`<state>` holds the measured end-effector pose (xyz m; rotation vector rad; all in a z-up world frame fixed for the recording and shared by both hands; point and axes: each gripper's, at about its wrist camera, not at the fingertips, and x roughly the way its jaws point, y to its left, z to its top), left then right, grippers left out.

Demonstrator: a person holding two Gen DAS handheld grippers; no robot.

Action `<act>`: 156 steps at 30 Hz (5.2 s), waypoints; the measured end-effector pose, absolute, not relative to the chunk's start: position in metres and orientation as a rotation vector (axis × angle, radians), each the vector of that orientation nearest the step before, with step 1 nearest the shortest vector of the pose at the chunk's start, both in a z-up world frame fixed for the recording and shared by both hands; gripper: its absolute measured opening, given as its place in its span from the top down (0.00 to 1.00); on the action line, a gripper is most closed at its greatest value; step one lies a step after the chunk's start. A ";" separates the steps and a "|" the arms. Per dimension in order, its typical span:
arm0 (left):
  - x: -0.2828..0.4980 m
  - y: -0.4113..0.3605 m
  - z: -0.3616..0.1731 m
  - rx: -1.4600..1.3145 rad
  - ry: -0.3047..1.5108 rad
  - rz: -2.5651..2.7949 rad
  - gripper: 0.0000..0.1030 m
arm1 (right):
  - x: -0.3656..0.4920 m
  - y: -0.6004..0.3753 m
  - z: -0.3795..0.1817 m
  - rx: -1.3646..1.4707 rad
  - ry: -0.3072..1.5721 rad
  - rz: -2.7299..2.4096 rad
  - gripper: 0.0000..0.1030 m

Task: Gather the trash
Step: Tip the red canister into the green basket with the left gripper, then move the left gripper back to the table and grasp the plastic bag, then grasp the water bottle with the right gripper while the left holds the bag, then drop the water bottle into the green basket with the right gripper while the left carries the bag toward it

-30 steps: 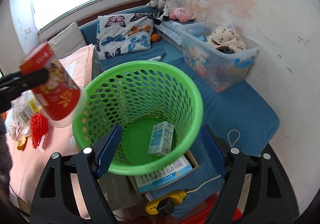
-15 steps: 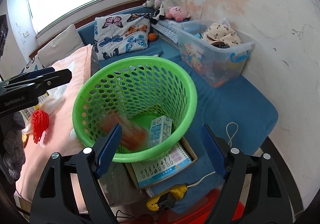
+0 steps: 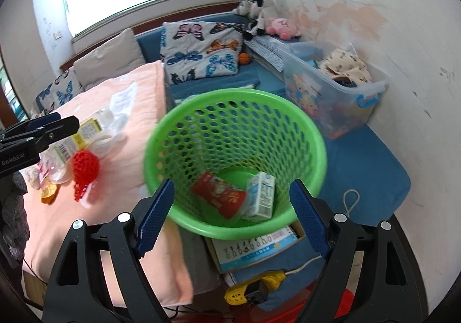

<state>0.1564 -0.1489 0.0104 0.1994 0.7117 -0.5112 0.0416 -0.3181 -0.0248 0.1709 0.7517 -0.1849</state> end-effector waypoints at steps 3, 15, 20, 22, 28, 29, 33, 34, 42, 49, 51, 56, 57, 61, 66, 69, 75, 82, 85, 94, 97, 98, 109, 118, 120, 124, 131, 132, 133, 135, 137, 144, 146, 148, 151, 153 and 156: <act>0.157 -0.122 0.014 0.200 0.700 -0.455 0.27 | 0.048 -0.303 -0.020 0.157 0.744 -0.156 0.20; 0.157 -0.017 0.001 0.211 0.678 -0.306 0.27 | 0.075 -0.252 -0.013 0.112 0.746 -0.057 0.20; 0.160 0.000 -0.020 0.250 0.713 -0.303 0.28 | 0.088 -0.233 -0.014 0.094 0.756 -0.022 0.20; 0.162 0.000 -0.028 0.275 0.720 -0.304 0.29 | 0.090 -0.227 -0.014 0.088 0.758 -0.013 0.20; 0.172 -0.007 -0.047 0.339 0.726 -0.297 0.34 | 0.102 -0.211 -0.012 0.065 0.765 0.011 0.20; 0.174 -0.008 -0.049 0.350 0.723 -0.296 0.34 | 0.104 -0.209 -0.013 0.062 0.767 0.012 0.20; 0.181 -0.012 -0.055 0.362 0.717 -0.295 0.50 | 0.110 -0.204 -0.014 0.054 0.774 0.017 0.20; 0.183 -0.011 -0.053 0.351 0.717 -0.301 0.52 | 0.111 -0.202 -0.014 0.052 0.777 0.019 0.20; 0.186 -0.003 -0.044 0.319 0.701 -0.318 0.96 | 0.124 -0.188 -0.012 0.064 0.786 0.071 0.21; 0.180 0.012 -0.020 0.258 0.655 -0.322 0.99 | 0.154 -0.175 -0.002 0.092 0.809 0.151 0.26; 0.179 0.015 -0.015 0.250 0.648 -0.316 0.99 | 0.168 -0.171 0.001 0.108 0.822 0.171 0.28; 0.177 0.025 -0.004 0.210 0.648 -0.308 0.99 | 0.204 -0.169 0.005 0.155 0.864 0.212 0.31; 0.176 0.027 -0.002 0.207 0.643 -0.303 0.99 | 0.215 -0.168 0.005 0.175 0.882 0.222 0.31; 0.173 0.034 0.006 0.190 0.627 -0.292 0.99 | 0.252 -0.159 0.000 0.222 0.951 0.237 0.31; 0.169 0.043 0.012 0.173 0.615 -0.286 0.99 | 0.296 -0.159 -0.012 0.322 1.043 0.229 0.31; 0.171 0.049 0.013 0.165 0.613 -0.289 0.99 | 0.317 -0.164 -0.025 0.369 1.109 0.192 0.31; 0.172 0.051 0.010 0.155 0.614 -0.294 0.99 | 0.340 -0.167 -0.049 0.455 1.204 0.172 0.31; 0.177 0.051 0.005 0.150 0.623 -0.301 0.99 | 0.349 -0.168 -0.071 0.509 1.262 0.168 0.29; 0.178 0.051 0.003 0.153 0.628 -0.303 0.99 | 0.351 -0.170 -0.068 0.508 1.253 0.183 0.33; 0.174 0.054 0.012 0.142 0.608 -0.293 0.99 | 0.323 -0.161 -0.024 0.412 1.090 0.233 0.34; 0.171 0.054 0.017 0.141 0.594 -0.292 0.99 | 0.304 -0.155 -0.002 0.342 1.002 0.245 0.34; 0.169 0.054 0.020 0.139 0.589 -0.292 0.99 | 0.294 -0.153 0.007 0.309 0.966 0.247 0.34; 0.158 0.045 0.044 0.120 0.549 -0.321 0.99 | 0.231 -0.148 0.044 0.138 0.758 0.224 0.35; 0.164 0.033 0.060 0.098 0.547 -0.379 0.99 | 0.206 -0.178 0.067 0.145 0.704 0.194 0.35; 0.167 0.028 0.061 0.097 0.552 -0.399 0.99 | 0.200 -0.189 0.071 0.152 0.697 0.175 0.35; 0.168 0.010 0.063 0.114 0.552 -0.434 0.99 | 0.186 -0.220 0.076 0.158 0.686 0.119 0.35; 0.164 -0.030 0.070 0.131 0.543 -0.516 0.99 | 0.157 -0.273 0.071 0.154 0.689 -0.015 0.35; 0.163 -0.038 0.070 0.133 0.543 -0.529 0.99 | 0.155 -0.280 0.069 0.152 0.693 -0.034 0.35; 0.164 -0.043 0.070 0.135 0.544 -0.538 0.99 | 0.152 -0.287 0.067 0.152 0.698 -0.052 0.35; 0.164 -0.055 0.070 0.139 0.548 -0.559 0.99 | 0.145 -0.303 0.059 0.150 0.712 -0.093 0.35; 0.163 -0.070 0.069 0.149 0.551 -0.580 0.99 | 0.140 -0.317 0.049 0.151 0.733 -0.127 0.35; 0.158 -0.113 0.058 0.185 0.577 -0.639 0.99 | 0.131 -0.348 0.003 0.171 0.811 -0.191 0.35; 0.159 -0.124 0.055 0.195 0.590 -0.654 0.99 | 0.129 -0.355 -0.011 0.182 0.834 -0.200 0.37; 0.159 -0.137 0.051 0.207 0.598 -0.665 0.99 | 0.133 -0.359 -0.018 0.189 0.850 -0.202 0.39; 0.161 -0.150 0.046 0.212 0.620 -0.681 0.99 | 0.132 -0.362 -0.028 0.198 0.864 -0.204 0.39; 0.162 -0.158 0.042 0.211 0.634 -0.693 0.99 | 0.130 -0.362 -0.031 0.194 0.865 -0.207 0.39; 0.162 -0.171 0.033 0.215 0.658 -0.712 0.99 | 0.125 -0.362 -0.033 0.183 0.864 -0.209 0.39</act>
